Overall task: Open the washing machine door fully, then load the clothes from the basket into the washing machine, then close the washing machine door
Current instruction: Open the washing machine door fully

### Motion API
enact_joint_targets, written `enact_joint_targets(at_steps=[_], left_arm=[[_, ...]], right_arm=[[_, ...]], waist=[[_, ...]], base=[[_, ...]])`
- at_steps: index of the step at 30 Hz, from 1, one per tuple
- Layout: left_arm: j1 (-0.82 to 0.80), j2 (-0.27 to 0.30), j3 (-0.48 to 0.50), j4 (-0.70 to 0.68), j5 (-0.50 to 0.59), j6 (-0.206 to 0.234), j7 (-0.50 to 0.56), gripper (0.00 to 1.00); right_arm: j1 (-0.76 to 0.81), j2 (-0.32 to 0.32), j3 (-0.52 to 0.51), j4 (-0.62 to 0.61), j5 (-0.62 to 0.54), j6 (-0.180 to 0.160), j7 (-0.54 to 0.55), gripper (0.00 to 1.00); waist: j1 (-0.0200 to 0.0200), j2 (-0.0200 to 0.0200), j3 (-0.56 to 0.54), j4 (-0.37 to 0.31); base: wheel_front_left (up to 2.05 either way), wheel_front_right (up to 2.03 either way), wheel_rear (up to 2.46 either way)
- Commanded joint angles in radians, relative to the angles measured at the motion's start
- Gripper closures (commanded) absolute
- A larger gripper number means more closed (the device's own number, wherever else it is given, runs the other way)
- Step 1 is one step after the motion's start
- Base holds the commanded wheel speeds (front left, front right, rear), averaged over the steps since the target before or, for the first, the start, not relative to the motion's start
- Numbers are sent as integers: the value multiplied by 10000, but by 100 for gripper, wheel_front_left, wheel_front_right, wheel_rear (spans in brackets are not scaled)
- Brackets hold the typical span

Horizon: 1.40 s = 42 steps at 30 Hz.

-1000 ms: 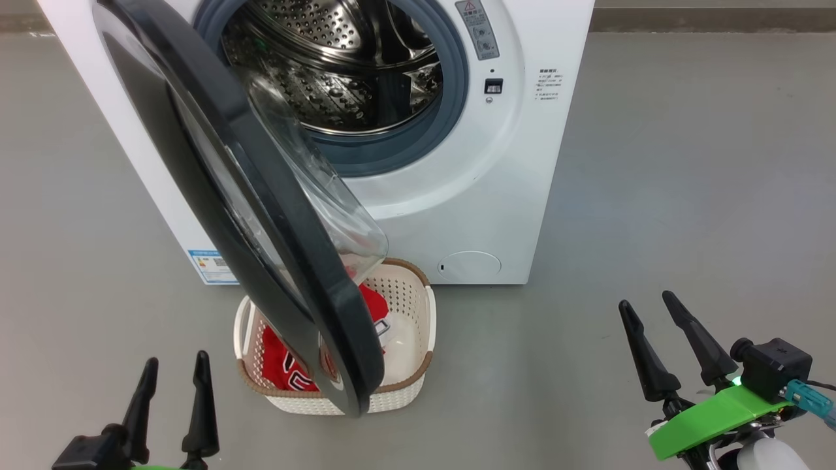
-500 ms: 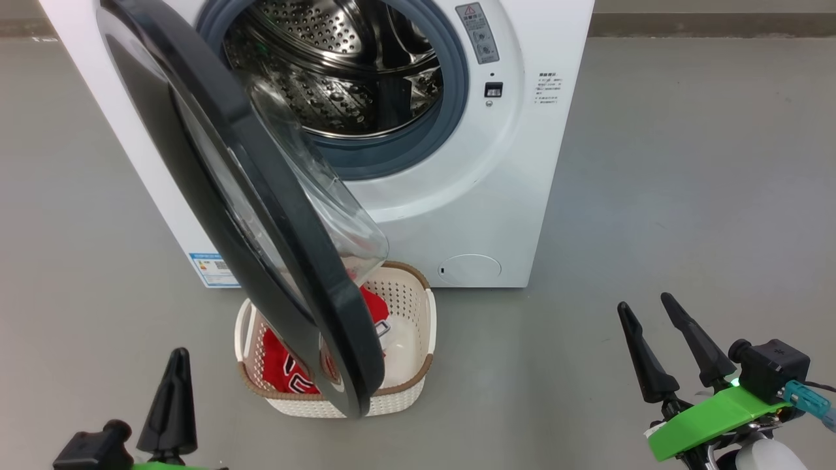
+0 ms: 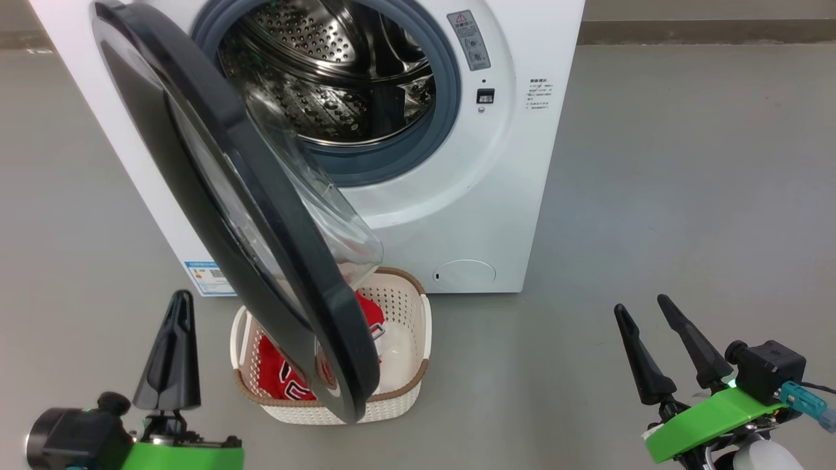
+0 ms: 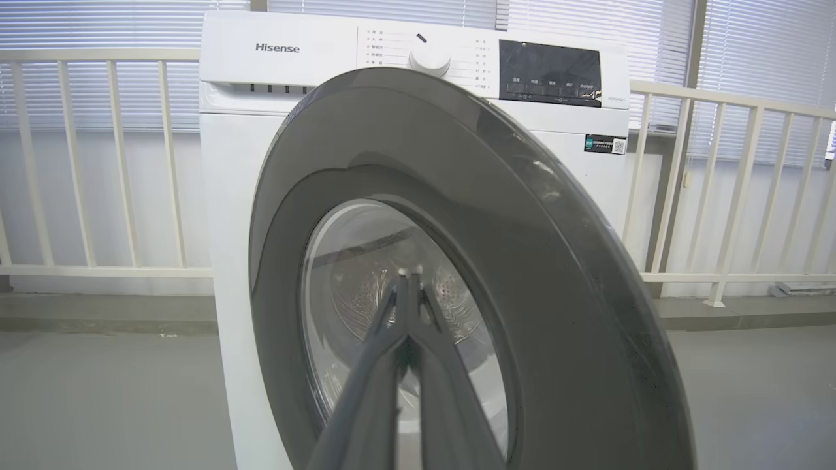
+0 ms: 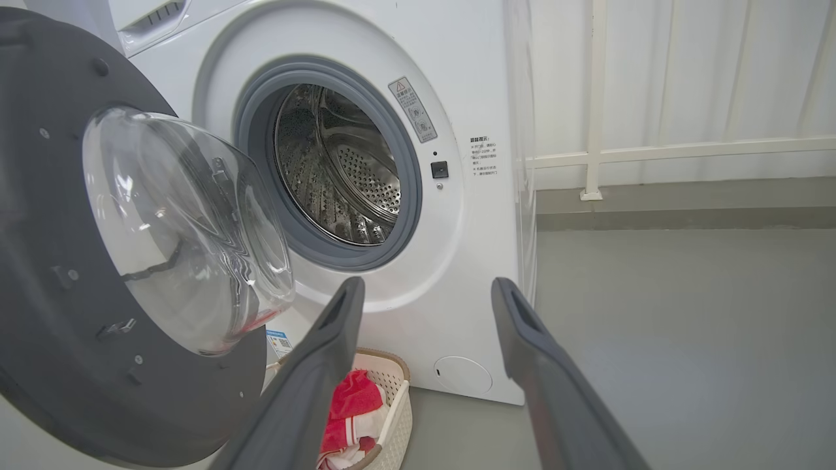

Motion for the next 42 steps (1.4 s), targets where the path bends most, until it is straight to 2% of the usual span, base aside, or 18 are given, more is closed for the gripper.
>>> enact_joint_targets(at_steps=[1,11,19,33,42], left_arm=[[-387,187,229,-478,179,74,-77,100],[-481,152,-536,-2475,3,195,452,100],[-697,122,-1729,-3156,-612,290,975,100],[-810,110,-3959,-2061,-1768,534,1146,100],[-1041,109,-4241,-823,-2289,716,991,100]], right_arm=[[-20,-107,219,-217,86,16,-120,0],[0,-77,194,-246,105,16,-120,0],[-90,-27,209,-258,95,16,-120,0],[-300,-44,275,-238,165,16,-120,0],[-418,60,336,-214,177,16,-120,0]], waist=[[0,0,-3,-16],[0,0,26,-47],[0,0,77,-110],[0,0,396,-426],[0,0,573,-643]], base=[[0,0,0],[0,0,0],[0,0,0],[0,0,0],[0,0,0]])
